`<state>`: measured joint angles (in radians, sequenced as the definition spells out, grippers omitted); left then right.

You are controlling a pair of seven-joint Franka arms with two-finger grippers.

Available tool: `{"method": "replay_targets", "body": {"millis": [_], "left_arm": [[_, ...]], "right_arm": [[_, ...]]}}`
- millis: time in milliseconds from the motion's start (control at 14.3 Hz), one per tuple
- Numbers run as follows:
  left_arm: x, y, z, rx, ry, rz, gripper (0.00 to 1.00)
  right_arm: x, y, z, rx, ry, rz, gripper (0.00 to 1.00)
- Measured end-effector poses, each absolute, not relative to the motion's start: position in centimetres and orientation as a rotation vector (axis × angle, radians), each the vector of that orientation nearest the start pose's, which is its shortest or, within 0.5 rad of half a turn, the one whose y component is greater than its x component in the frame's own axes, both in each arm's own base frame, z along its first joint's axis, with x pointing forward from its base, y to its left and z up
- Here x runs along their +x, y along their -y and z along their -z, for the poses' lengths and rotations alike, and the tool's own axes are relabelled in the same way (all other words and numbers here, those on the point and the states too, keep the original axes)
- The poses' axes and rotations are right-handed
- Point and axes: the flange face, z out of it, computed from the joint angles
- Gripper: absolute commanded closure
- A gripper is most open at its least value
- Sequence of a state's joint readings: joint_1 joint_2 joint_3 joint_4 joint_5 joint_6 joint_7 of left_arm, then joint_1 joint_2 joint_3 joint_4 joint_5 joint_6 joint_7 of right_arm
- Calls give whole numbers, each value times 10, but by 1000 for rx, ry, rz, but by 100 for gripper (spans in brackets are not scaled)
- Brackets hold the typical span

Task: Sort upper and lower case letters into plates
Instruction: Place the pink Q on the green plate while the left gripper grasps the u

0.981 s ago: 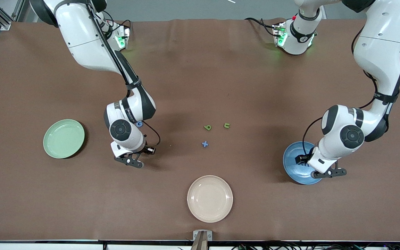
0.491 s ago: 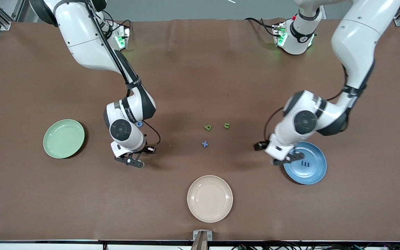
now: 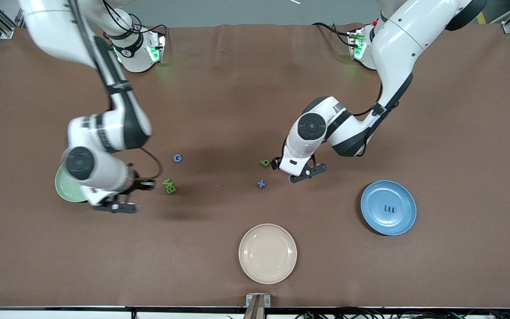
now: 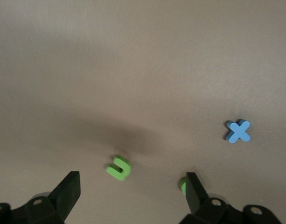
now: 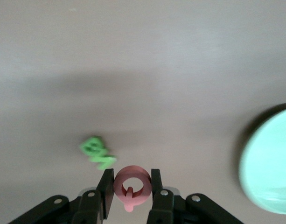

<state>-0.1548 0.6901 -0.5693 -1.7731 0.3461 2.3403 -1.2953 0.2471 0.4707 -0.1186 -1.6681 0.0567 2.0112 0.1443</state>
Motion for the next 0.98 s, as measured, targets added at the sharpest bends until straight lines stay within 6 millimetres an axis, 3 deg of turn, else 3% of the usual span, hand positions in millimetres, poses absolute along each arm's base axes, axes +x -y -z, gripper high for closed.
{"method": "replay_targets", "body": {"millis": [210,350,491,631,841,911,981], "left_arm": [[497,402,-191,-3064,832,-96,16],[490,400,-183,-3010,942,-78,21],[489,399,-182,-2974,1037,-73,27],[489,399,-182,-2948,1106,-72,31],[489,399,-182,-2934,1139,-72,39],[489,399,-182,-2930,1148,-73,40],[489,399,-181,-2925,1160,-73,42]], "right_arm": [[654,16,-316,-3127,81,-226,79],[648,67,-307,-3108,149,-239,79],[641,104,-293,-3099,208,-221,79],[632,134,-266,-3105,268,-169,79],[609,154,-210,-3123,287,-119,74],[602,153,-197,-3124,288,-122,55],[598,151,-190,-3122,291,-128,12]]}}
